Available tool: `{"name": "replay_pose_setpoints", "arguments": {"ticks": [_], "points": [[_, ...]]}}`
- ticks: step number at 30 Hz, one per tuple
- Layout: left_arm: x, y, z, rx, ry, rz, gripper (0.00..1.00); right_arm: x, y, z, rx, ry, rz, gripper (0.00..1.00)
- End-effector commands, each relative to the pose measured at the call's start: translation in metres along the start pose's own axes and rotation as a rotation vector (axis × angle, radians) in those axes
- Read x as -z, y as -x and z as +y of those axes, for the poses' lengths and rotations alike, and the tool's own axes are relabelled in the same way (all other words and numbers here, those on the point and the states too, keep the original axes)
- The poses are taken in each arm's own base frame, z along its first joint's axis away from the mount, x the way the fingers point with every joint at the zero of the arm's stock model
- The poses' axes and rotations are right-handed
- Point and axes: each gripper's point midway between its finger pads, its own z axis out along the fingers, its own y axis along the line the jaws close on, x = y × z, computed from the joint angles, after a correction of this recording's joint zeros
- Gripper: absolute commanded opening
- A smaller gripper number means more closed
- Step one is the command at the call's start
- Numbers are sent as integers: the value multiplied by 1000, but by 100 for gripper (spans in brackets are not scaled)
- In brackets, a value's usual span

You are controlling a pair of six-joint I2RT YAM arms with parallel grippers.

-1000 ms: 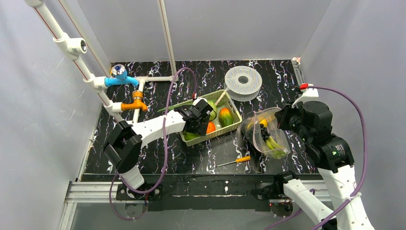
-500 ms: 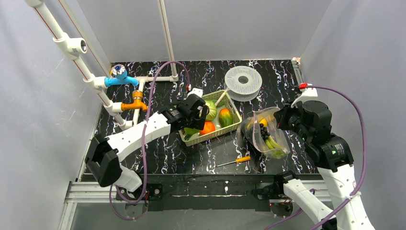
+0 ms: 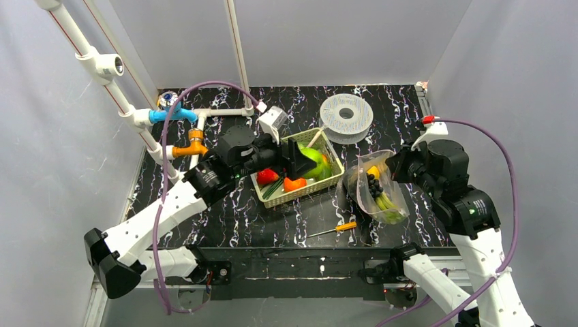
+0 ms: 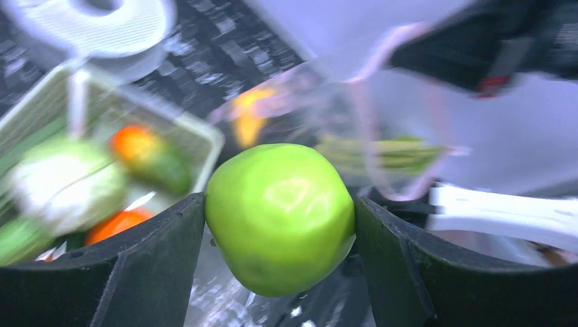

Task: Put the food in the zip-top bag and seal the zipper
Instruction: Pick up the fake fruit from the bin, then place the fake fruit in the zipper food storage bag.

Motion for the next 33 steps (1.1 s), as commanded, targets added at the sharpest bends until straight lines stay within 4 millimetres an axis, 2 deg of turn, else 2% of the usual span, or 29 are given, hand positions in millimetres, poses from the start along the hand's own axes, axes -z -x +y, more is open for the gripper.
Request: {"name": "replay_pose_setpoints", "arguments": {"ticks": [1, 3, 6, 12, 16, 20, 25, 29, 33], "points": [[14, 37, -102, 7, -536, -86, 11, -2, 20, 10, -8, 43, -68, 1], [13, 41, -125, 26, -636, -82, 11, -2, 20, 11, -10, 45, -66, 1], [2, 37, -151, 15, -696, -76, 11, 0, 21, 13, -15, 57, -71, 1], [-42, 17, -171, -73, -640, -38, 11, 6, 22, 18, -34, 88, -78, 1], [-69, 11, -166, -93, -605, -54, 12, 7, 21, 21, -40, 102, -80, 1], [-93, -5, -155, -155, -520, -21, 13, 9, 22, 22, -42, 108, -84, 1], [-111, -12, -127, -248, -328, -9, 17, 11, 22, 22, -42, 115, -92, 1], [-118, -11, -115, -261, -249, 7, 27, 10, 21, 23, -41, 117, -88, 1], [-121, -13, -115, -253, -245, 32, 51, 10, 21, 23, -43, 118, -87, 1]]}}
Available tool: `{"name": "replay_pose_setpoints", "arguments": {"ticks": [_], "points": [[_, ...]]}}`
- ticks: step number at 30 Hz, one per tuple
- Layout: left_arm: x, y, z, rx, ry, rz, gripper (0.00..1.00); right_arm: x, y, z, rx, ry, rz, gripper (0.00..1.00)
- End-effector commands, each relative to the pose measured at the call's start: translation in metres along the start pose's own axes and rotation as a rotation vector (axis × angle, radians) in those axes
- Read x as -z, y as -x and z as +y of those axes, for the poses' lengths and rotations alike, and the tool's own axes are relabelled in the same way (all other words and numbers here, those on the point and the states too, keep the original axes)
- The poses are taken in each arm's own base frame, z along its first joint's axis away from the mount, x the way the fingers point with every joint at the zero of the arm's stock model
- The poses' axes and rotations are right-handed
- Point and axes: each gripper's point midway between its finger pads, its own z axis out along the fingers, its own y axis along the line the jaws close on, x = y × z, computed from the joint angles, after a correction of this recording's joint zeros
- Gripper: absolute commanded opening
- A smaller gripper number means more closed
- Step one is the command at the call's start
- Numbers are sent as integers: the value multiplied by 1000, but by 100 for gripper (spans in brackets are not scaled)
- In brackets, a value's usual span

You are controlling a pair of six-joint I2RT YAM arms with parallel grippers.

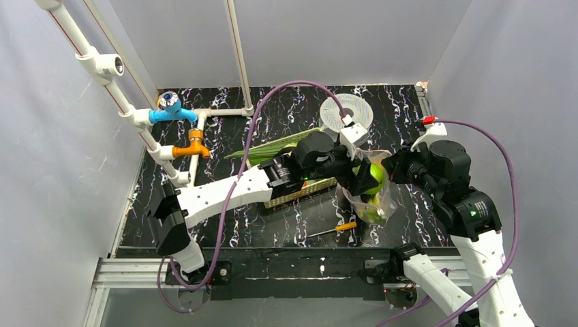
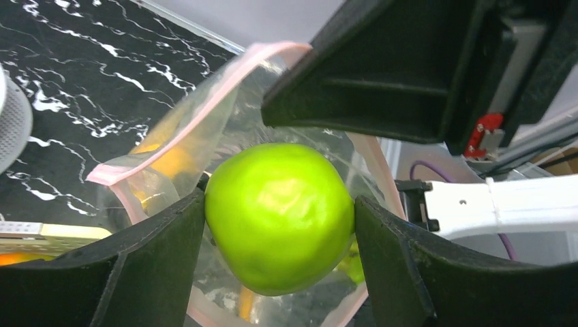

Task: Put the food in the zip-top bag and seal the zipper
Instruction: Place the fake fruit in the zipper food storage bag.

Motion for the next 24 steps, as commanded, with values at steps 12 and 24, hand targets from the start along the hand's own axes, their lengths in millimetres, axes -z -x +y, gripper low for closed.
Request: {"name": "replay_pose_setpoints", "arguments": {"ticks": [12, 24], "points": [[18, 29, 1, -31, 51, -48, 96, 3, 19, 8, -8, 37, -79, 1], [55, 42, -7, -43, 54, -84, 94, 3, 17, 6, -8, 26, -76, 1]]}}
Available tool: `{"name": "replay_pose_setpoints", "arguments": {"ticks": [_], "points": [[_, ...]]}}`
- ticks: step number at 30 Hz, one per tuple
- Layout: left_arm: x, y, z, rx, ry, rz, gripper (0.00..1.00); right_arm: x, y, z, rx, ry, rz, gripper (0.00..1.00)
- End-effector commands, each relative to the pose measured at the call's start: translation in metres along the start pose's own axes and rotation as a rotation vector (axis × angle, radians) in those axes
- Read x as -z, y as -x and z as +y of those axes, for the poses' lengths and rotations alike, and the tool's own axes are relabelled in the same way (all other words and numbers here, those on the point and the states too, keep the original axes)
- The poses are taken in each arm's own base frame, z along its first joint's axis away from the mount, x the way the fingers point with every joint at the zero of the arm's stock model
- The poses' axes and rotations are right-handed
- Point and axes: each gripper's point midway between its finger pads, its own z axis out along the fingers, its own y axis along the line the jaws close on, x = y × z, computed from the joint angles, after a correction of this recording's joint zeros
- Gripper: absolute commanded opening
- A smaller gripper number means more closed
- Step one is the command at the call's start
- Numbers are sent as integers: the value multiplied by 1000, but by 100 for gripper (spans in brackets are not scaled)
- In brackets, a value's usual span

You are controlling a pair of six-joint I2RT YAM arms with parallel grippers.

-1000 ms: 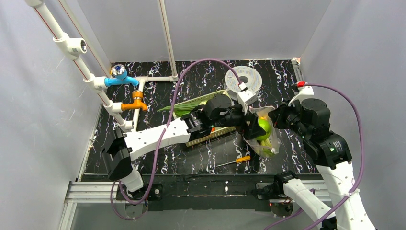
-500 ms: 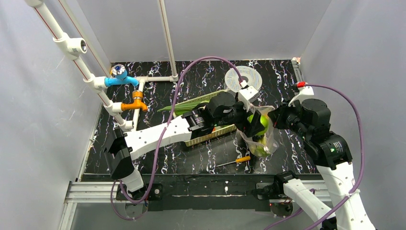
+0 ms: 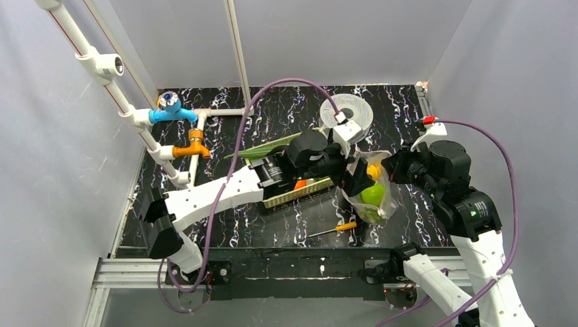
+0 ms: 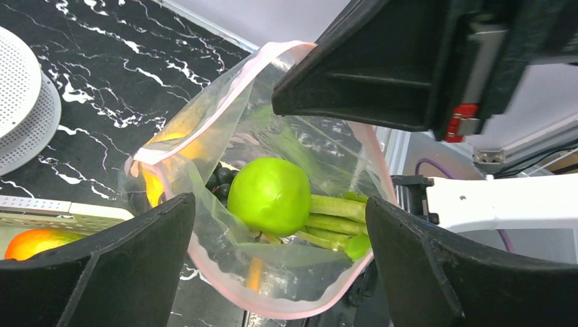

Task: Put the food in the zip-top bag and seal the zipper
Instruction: Place the fake fruit in the zipper food storage bag, then pick up the fake vegetable from the bin.

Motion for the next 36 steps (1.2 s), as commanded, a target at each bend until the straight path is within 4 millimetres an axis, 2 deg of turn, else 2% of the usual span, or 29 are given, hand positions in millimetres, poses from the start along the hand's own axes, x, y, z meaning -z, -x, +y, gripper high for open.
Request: {"name": "replay_pose_setpoints", "arguments": {"ticks": [1, 6, 13, 16, 25, 33, 36], "points": [[46, 33, -7, -37, 16, -87, 94, 3, 17, 5, -6, 23, -76, 1], [80, 21, 11, -81, 123, -61, 96, 2, 16, 4, -5, 19, -73, 1], [129, -4, 67, -82, 449, -36, 98, 2, 14, 1, 0, 6, -73, 1], [144, -25, 93, -27, 606, 22, 98, 2, 13, 1, 1, 4, -67, 1], [145, -92, 137, 94, 791, 302, 98, 7, 13, 1, -2, 1, -69, 1], [152, -132, 177, -151, 840, 539, 98, 6, 10, -1, 0, -3, -57, 1], [154, -141, 191, -153, 805, 599, 98, 5, 9, -1, 0, -5, -53, 1]]}}
